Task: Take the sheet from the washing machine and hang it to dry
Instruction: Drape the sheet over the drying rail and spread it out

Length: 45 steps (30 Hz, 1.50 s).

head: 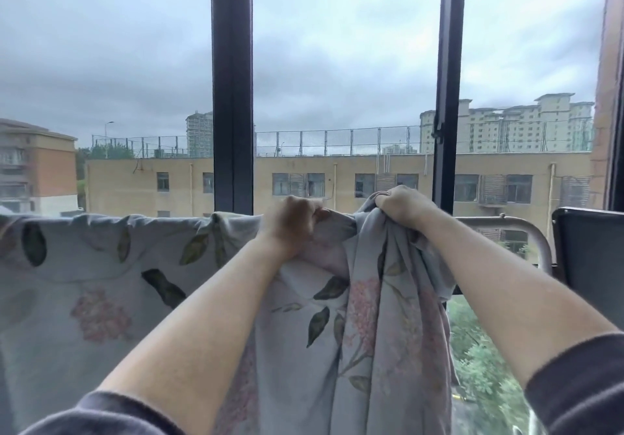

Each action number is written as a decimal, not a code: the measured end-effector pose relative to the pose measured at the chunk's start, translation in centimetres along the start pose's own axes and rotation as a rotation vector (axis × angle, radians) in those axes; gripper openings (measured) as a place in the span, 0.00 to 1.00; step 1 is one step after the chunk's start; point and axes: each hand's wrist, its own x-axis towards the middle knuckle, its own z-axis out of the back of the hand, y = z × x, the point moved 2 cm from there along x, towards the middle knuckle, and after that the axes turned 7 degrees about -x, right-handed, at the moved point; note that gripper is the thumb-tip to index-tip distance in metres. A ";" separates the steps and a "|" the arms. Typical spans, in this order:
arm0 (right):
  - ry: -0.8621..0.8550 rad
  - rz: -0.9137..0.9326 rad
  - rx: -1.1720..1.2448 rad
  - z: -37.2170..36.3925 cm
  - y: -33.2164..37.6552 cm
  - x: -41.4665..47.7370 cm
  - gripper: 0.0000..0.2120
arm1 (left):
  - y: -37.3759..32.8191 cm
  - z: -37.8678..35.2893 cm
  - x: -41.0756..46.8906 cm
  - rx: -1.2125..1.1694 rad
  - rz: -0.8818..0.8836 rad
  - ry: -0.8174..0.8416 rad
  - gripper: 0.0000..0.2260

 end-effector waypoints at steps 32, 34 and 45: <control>-0.091 0.038 -0.097 -1.4 1.0 0.5 0.19 | -0.2 0.3 -0.1 0.012 -0.021 0.112 0.09; -0.066 0.050 -0.029 -1.0 0.7 0.5 0.16 | 0.8 0.6 0.2 -0.205 0.053 0.015 0.10; -0.143 -0.034 0.423 0.4 0.7 0.5 0.19 | 1.4 1.1 0.3 -0.262 0.075 0.060 0.10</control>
